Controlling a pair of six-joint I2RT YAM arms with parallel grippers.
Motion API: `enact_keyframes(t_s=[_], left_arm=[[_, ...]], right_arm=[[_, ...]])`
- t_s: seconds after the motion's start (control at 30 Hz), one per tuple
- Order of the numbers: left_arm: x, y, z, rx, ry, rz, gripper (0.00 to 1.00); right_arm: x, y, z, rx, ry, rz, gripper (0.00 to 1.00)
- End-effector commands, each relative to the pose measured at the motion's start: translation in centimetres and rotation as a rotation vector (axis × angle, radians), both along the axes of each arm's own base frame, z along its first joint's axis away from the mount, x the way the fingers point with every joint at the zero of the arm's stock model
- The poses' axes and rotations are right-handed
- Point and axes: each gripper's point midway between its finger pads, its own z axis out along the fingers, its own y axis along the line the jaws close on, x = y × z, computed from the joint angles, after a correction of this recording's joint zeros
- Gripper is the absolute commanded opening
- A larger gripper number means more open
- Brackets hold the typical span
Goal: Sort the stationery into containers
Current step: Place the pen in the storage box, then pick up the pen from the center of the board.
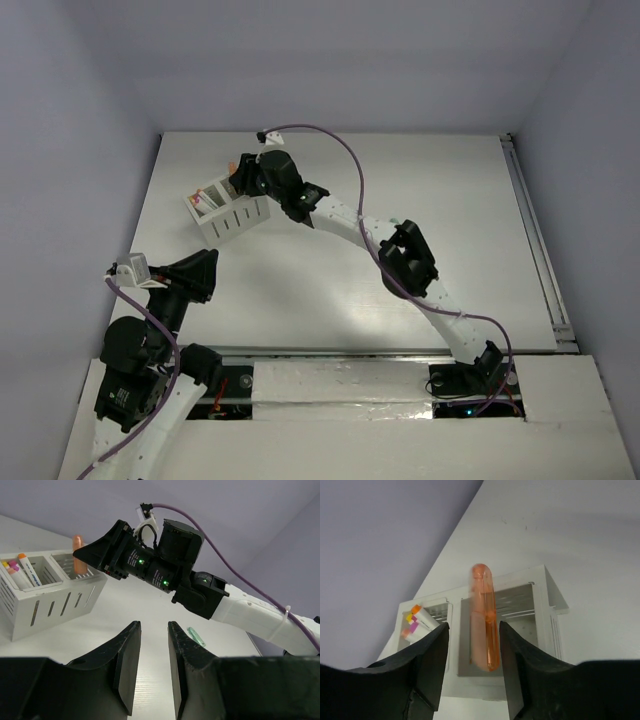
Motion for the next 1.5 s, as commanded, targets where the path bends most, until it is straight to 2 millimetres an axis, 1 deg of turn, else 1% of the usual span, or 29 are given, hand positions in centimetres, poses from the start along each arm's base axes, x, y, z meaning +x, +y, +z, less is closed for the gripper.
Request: enact_keyframes(t_s=[0.0,0.07,0.17,0.3,0.33,0.37,0.43,0.47,0.5,0.53,0.57,0.63,0.67,0.7,0.77,0.8,0.83,0.87,0.9,0.93,0.97,1.0,1.03,1.07,1.13,1.17,1.23,1.3,1.47], left_arm=[[-0.1,-0.2,1.1,-0.019,-0.047,-0.016,0.25],[-0.2,-0.2,1.2,-0.020,-0.050,-0.016,0.25],[-0.2,-0.2,1.2,-0.020,-0.050,-0.017,0.25],[-0.3,-0.2,1.2,-0.022,-0.051,-0.017,0.25],[-0.2,-0.2,1.2,-0.020,-0.052,-0.017,0.25],[-0.3,-0.2,1.2,-0.021,-0.053,-0.016,0.25],[-0.3,-0.2,1.2,-0.022,-0.054,-0.017,0.25],[-0.3,-0.2,1.2,-0.020,-0.055,-0.017,0.25],[-0.4,-0.2,1.3,-0.021,-0.061,-0.019,0.24],[-0.5,-0.2,1.4,-0.022,-0.064,-0.021,0.22],[-0.5,-0.2,1.4,-0.022,-0.069,-0.022,0.19],[-0.6,-0.2,1.5,-0.022,-0.075,-0.025,0.14],[-0.6,-0.2,1.5,-0.021,-0.074,-0.026,0.10],[-0.5,-0.3,1.4,-0.020,-0.071,-0.026,0.04],[-0.5,-0.3,1.3,-0.020,-0.066,-0.027,0.00],[-0.4,-0.3,1.3,-0.018,-0.065,-0.026,0.00],[-0.3,-0.4,1.2,-0.015,-0.060,-0.028,0.00],[-0.2,-0.3,1.1,-0.014,-0.055,-0.021,0.00],[-0.2,-0.4,1.2,-0.015,-0.058,-0.024,0.00],[-0.1,-0.4,1.1,-0.011,-0.055,-0.026,0.00],[-0.1,-0.4,1.2,-0.012,-0.056,-0.026,0.01],[-0.1,-0.3,1.1,-0.011,-0.055,-0.017,0.01],[-0.1,-0.3,1.1,-0.009,-0.055,-0.018,0.02],[-0.1,-0.3,1.2,-0.011,-0.056,-0.019,0.03],[-0.1,-0.4,1.2,-0.009,-0.057,-0.021,0.05],[-0.1,-0.4,1.1,-0.009,-0.055,-0.021,0.06],[-0.1,-0.5,1.2,-0.007,-0.058,-0.027,0.10],[-0.1,-0.5,1.2,-0.007,-0.058,-0.027,0.12],[-0.3,-0.4,1.3,-0.010,-0.066,-0.027,0.14]], right_arm=[[0.4,-0.6,3.0,0.023,-0.071,-0.034,0.51],[0.3,-0.8,3.3,0.025,-0.083,-0.036,0.60],[0.2,-0.8,4.1,0.024,-0.094,-0.030,0.68],[-0.1,-1.6,6.8,0.060,-0.129,-0.045,0.67],[-0.7,-2.6,8.3,0.075,-0.155,-0.051,0.66],[-1.1,-3.3,9.1,0.078,-0.173,-0.059,0.59],[-1.8,-5.1,10.4,0.058,-0.210,-0.083,0.39],[-3.1,-7.4,11.2,0.017,-0.251,-0.095,0.15],[-3.3,-9.3,11.3,-0.023,-0.266,-0.143,0.03],[-3.3,-11.6,11.1,-0.085,-0.291,-0.180,0.00],[-4.4,-15.3,10.3,-0.149,-0.272,-0.229,0.00],[-5.0,-20.1,8.4,-0.235,-0.222,-0.274,0.00],[-4.6,-24.5,5.6,-0.323,-0.126,-0.331,0.00],[-5.6,-27.9,4.7,-0.357,-0.068,-0.352,0.00],[-7.0,-33.2,1.2,-0.442,0.089,-0.371,0.00],[-7.1,-36.7,-0.7,-0.456,0.158,-0.390,0.00],[-7.5,-38.4,-0.3,-0.443,0.174,-0.396,0.00],[-8.2,-40.1,-1.4,-0.470,0.228,-0.396,0.00],[-8.0,-41.9,-2.0,-0.467,0.265,-0.404,0.06],[-7.9,-42.7,-2.9,-0.492,0.297,-0.404,0.18],[-8.4,-43.7,-4.0,-0.537,0.340,-0.402,0.47],[-8.1,-45.4,-4.7,-0.574,0.366,-0.453,0.60],[-8.0,-46.2,-5.4,-0.596,0.391,-0.459,0.71],[-8.1,-46.6,-7.3,-0.633,0.441,-0.435,0.79],[-8.2,-46.3,-9.0,-0.626,0.485,-0.372,0.79],[-8.2,-45.9,-10.4,-0.641,0.511,-0.327,0.79],[-8.3,-45.4,-11.5,-0.647,0.537,-0.283,0.79],[-8.3,-44.3,-12.4,-0.625,0.557,-0.226,0.79],[-8.1,-43.7,-13.4,-0.614,0.571,-0.192,0.77]])
